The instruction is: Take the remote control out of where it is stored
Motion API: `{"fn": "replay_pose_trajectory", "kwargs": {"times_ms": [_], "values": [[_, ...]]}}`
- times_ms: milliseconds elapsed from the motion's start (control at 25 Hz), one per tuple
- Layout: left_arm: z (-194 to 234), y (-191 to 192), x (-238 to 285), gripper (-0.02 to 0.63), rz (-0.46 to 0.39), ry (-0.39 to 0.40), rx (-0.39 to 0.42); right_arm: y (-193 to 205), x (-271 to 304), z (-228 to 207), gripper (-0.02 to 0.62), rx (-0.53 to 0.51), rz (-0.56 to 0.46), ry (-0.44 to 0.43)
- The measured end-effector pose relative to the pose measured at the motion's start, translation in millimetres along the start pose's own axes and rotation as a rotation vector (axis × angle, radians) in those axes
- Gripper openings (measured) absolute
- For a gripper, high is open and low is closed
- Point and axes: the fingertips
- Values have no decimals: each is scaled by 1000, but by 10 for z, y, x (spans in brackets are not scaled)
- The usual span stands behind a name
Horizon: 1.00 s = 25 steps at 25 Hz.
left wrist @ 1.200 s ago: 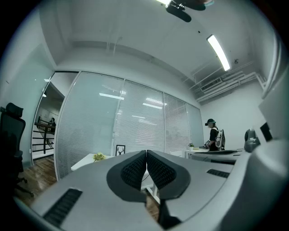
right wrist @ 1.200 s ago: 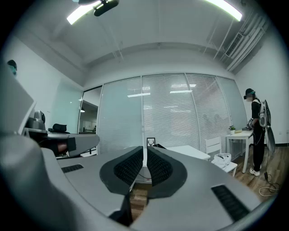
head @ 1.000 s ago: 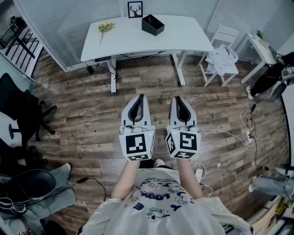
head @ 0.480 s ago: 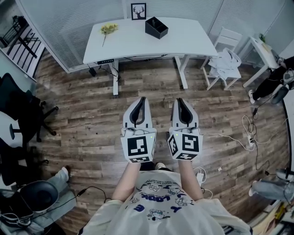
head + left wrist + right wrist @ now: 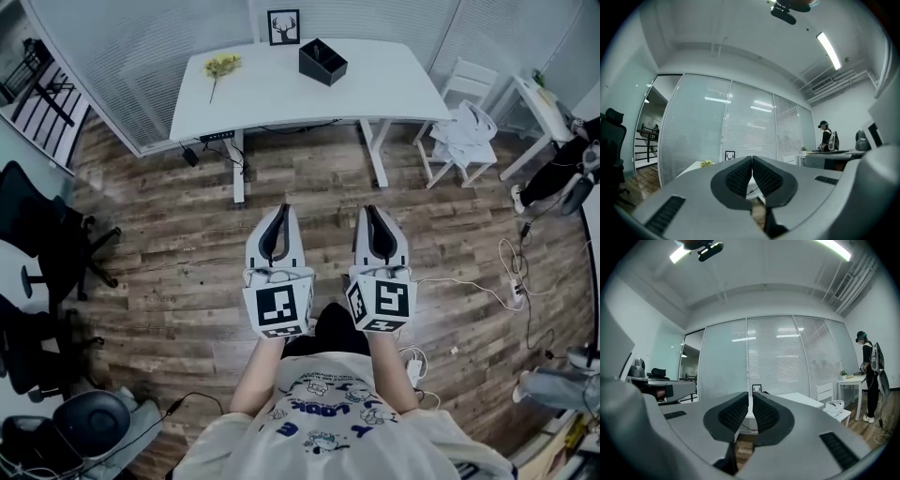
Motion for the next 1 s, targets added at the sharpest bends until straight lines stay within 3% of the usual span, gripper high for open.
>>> {"fn": "replay_pose_trajectory", "kwargs": {"times_ms": [360,1000], "values": [[29,59,564,17,-8,-15,-2,52,502,-257,48,6,7,-17],[-184,27,2331,17,-17,-108,-7,-87,2067,-1355,49,10,8,-82]]}}
Point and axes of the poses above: the fingertips, and each gripper's own axes: x forward along the fingers, z to its left, y out of its underside, and after that the axes turned 9 degrees about -y, right-handed
